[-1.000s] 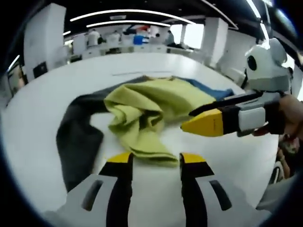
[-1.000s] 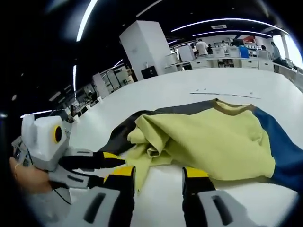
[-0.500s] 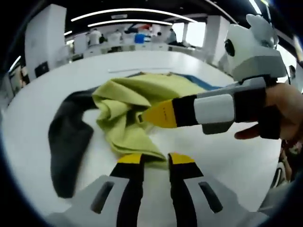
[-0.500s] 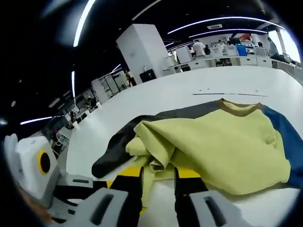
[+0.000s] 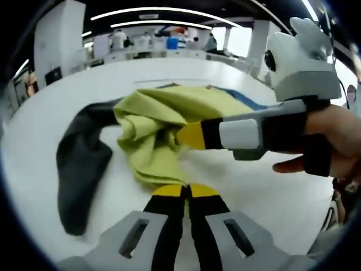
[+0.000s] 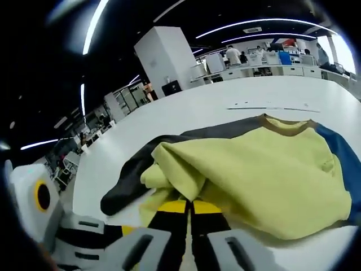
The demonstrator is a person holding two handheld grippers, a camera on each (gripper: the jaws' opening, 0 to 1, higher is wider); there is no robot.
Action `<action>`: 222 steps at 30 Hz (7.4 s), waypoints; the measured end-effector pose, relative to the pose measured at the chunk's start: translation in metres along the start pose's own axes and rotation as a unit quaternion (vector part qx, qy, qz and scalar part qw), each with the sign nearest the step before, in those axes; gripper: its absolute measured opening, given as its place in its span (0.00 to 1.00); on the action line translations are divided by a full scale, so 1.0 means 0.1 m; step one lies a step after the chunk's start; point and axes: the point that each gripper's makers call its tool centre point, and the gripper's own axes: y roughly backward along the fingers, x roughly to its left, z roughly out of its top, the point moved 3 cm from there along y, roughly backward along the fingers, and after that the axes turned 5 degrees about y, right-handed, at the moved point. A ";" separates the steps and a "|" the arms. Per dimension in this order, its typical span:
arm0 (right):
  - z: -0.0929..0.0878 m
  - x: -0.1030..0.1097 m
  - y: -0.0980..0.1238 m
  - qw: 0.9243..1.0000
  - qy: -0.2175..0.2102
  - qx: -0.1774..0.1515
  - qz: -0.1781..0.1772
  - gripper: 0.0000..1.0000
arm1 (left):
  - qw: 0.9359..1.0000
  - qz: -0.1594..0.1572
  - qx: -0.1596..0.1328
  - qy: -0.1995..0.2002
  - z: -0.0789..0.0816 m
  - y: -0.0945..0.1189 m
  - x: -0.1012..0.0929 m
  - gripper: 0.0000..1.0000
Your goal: Fold the garment on the visible template until the final outline fits inside the template.
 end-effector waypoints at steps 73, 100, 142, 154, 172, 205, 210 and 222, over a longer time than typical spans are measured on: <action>-1.13 -0.48 2.67 0.985 0.046 0.070 -0.152 0.00 | 0.977 -0.078 0.078 -0.182 -0.36 1.35 0.31 0.00; -1.59 -0.43 2.76 0.980 0.047 0.125 -0.146 0.00 | 0.972 -0.089 0.146 -0.162 -0.77 1.40 0.37 0.00; -1.53 -0.43 2.88 0.984 -0.038 0.102 -0.144 0.34 | 0.979 -0.080 0.148 -0.113 -0.83 1.53 0.35 0.51; -1.22 -0.71 2.97 0.981 -0.024 0.065 -0.182 0.60 | 0.988 -0.083 0.087 -0.095 -0.61 1.58 0.34 0.80; -1.03 -1.57 3.21 0.944 -0.130 0.023 -0.303 0.47 | 0.990 -0.090 0.034 -0.102 -0.43 1.58 0.26 0.99; -1.25 -2.08 2.82 0.907 -0.162 0.083 -0.380 0.04 | 0.990 -0.088 0.015 -0.110 -0.26 1.58 0.25 0.98; -1.23 -2.06 2.80 0.911 -0.144 0.097 -0.374 0.00 | 0.990 -0.089 0.019 -0.111 -0.26 1.57 0.24 0.98; -1.12 -2.37 3.14 0.900 -0.118 0.115 -0.403 0.00 | 0.988 -0.092 0.003 -0.120 -0.15 1.58 0.23 0.98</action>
